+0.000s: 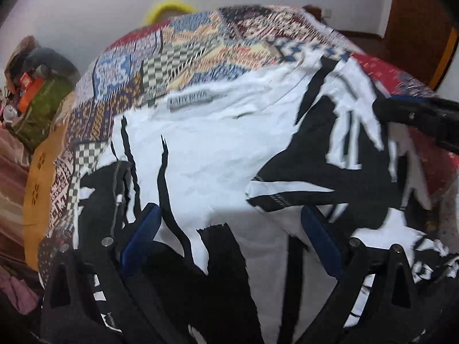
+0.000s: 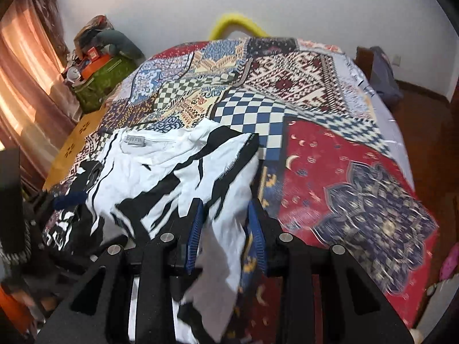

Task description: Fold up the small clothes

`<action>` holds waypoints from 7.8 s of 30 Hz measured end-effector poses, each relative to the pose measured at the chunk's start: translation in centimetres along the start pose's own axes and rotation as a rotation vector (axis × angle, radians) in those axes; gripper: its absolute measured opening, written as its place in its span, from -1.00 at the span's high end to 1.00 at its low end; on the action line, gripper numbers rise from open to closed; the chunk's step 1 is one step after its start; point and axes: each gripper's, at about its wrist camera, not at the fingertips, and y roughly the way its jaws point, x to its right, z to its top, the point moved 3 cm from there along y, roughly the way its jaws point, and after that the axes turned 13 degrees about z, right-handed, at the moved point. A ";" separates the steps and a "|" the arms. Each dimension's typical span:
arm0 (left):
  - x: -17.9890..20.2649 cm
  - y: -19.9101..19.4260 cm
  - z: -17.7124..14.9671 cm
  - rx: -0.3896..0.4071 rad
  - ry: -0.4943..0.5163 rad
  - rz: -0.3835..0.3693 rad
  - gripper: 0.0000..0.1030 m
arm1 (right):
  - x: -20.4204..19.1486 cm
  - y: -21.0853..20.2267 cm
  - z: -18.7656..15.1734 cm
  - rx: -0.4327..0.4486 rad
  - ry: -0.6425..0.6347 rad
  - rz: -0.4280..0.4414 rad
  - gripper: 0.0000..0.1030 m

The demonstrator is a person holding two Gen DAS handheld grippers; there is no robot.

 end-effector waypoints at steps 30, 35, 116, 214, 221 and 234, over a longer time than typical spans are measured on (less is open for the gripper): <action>-15.5 -5.4 -11.7 -0.058 -0.243 0.049 -0.87 | -3.9 -9.5 -10.0 -0.055 -0.092 -0.037 0.22; -18.8 -5.1 -17.7 -0.148 -0.331 0.059 -0.87 | -4.6 -10.5 -14.4 -0.045 -0.052 -0.035 -0.08; -25.9 -6.7 -22.3 -0.129 -0.469 -0.030 -0.20 | -3.7 -14.5 -15.7 0.007 0.134 0.031 0.22; -31.6 -1.8 0.4 0.022 -0.532 0.113 -0.58 | -1.7 -10.8 1.6 0.167 -0.036 -0.104 -0.38; -32.9 -3.1 1.1 0.043 -0.570 0.069 -0.79 | -1.9 -8.9 -2.9 0.084 -0.035 -0.094 -0.38; -28.7 -0.1 -7.0 -0.048 -0.321 0.177 -0.79 | -2.0 -7.0 -9.4 0.015 0.031 -0.049 -0.38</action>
